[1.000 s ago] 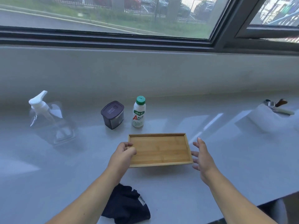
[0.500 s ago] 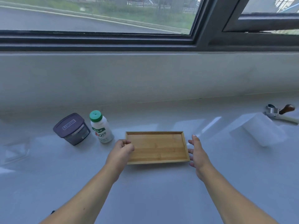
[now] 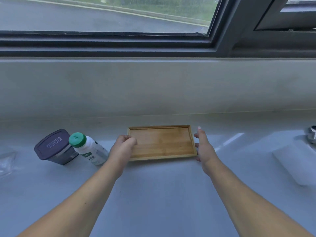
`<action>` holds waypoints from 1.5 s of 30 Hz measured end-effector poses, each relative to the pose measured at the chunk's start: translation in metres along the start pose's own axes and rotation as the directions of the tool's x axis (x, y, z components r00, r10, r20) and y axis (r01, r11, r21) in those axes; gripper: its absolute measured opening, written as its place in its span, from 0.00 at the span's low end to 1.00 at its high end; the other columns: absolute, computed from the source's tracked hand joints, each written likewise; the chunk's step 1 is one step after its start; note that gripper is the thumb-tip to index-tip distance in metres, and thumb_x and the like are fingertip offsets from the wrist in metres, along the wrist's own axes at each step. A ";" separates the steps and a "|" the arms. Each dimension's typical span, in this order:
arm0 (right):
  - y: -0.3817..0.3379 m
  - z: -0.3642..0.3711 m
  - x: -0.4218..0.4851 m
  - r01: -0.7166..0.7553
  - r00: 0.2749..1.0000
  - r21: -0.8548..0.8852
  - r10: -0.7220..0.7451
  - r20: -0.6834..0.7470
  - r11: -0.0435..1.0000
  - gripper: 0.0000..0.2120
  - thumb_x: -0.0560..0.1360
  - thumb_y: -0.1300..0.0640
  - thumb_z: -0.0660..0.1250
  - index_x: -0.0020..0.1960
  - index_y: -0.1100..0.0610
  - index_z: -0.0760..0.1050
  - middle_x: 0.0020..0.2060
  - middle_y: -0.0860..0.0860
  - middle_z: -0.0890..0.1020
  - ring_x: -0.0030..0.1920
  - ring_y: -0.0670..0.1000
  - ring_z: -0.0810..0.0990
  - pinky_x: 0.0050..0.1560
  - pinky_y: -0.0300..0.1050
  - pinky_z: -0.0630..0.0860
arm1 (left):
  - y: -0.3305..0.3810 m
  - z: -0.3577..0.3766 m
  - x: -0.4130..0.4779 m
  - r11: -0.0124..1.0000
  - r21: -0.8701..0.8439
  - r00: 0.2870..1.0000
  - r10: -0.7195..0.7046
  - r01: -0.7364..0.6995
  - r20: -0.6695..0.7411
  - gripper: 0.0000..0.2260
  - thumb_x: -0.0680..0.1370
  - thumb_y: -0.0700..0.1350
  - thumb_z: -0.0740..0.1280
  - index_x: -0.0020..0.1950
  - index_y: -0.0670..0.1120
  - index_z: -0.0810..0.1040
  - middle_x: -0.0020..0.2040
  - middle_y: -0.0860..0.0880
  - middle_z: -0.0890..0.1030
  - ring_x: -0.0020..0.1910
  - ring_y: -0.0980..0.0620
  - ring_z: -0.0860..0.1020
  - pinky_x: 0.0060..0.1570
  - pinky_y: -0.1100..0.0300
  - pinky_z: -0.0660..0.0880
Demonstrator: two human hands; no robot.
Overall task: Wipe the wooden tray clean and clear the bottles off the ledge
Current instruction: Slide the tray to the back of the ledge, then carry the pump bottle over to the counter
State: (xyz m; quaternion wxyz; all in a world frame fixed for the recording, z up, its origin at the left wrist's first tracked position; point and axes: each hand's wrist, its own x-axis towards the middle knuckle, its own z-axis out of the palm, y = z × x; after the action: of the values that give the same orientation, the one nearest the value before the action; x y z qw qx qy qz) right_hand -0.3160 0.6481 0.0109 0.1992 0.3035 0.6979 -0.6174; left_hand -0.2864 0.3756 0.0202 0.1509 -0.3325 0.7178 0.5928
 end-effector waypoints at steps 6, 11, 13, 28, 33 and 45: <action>-0.027 0.002 0.038 0.018 1.000 -0.041 -0.019 -0.016 0.999 0.50 0.64 0.20 0.52 0.79 0.46 0.66 0.76 0.54 0.72 0.75 0.58 0.70 0.77 0.62 0.62 | 0.021 0.016 0.037 0.998 0.025 0.998 0.057 -0.056 -0.016 0.16 0.67 0.56 0.63 0.52 0.52 0.76 0.53 0.46 0.81 0.50 0.47 0.77 0.44 0.52 0.71; -0.038 0.005 0.065 0.033 0.999 -0.037 -0.035 -0.032 0.999 0.54 0.58 0.18 0.54 0.76 0.46 0.69 0.73 0.54 0.75 0.72 0.57 0.73 0.72 0.59 0.66 | 0.026 0.027 0.061 0.998 0.036 0.997 0.062 -0.060 -0.040 0.17 0.67 0.57 0.63 0.51 0.52 0.76 0.52 0.46 0.84 0.46 0.49 0.78 0.40 0.55 0.70; -0.037 0.005 0.072 0.039 0.998 -0.028 -0.040 -0.037 0.999 0.53 0.58 0.17 0.54 0.75 0.45 0.70 0.74 0.56 0.75 0.70 0.58 0.74 0.71 0.59 0.67 | 0.025 0.030 0.070 0.996 0.049 0.996 0.071 -0.069 -0.055 0.17 0.67 0.57 0.63 0.51 0.52 0.77 0.52 0.45 0.84 0.47 0.47 0.79 0.42 0.55 0.71; 0.009 -0.002 0.015 0.326 0.890 -0.616 -0.453 -0.056 0.717 0.37 0.77 0.34 0.64 0.81 0.47 0.62 0.77 0.51 0.70 0.76 0.56 0.64 0.72 0.56 0.67 | 0.006 0.032 0.039 0.823 0.528 0.958 0.280 -0.210 -0.055 0.31 0.73 0.58 0.67 0.75 0.51 0.70 0.68 0.47 0.79 0.66 0.42 0.76 0.61 0.48 0.77; 0.040 0.012 -0.045 0.395 0.833 -0.802 -0.543 0.107 0.448 0.36 0.76 0.35 0.65 0.79 0.49 0.65 0.76 0.50 0.71 0.77 0.54 0.62 0.75 0.53 0.63 | -0.032 0.001 -0.025 0.715 0.585 0.892 0.450 -0.384 0.037 0.27 0.73 0.65 0.67 0.70 0.57 0.74 0.68 0.56 0.78 0.70 0.53 0.71 0.56 0.58 0.69; 0.089 0.180 -0.193 0.518 0.763 -0.822 -0.562 0.318 0.239 0.36 0.73 0.30 0.60 0.77 0.47 0.67 0.73 0.45 0.72 0.74 0.50 0.64 0.74 0.49 0.63 | -0.129 -0.212 -0.114 0.763 0.571 0.904 0.419 -0.303 -0.080 0.31 0.69 0.74 0.63 0.67 0.60 0.75 0.65 0.60 0.78 0.67 0.56 0.74 0.56 0.58 0.71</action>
State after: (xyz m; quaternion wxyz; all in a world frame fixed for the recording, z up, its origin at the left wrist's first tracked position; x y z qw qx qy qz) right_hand -0.1313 0.4416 0.0427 0.0852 -0.0894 0.9740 -0.1898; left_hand -0.0806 0.1982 0.0459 0.0477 -0.1889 0.9185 0.3442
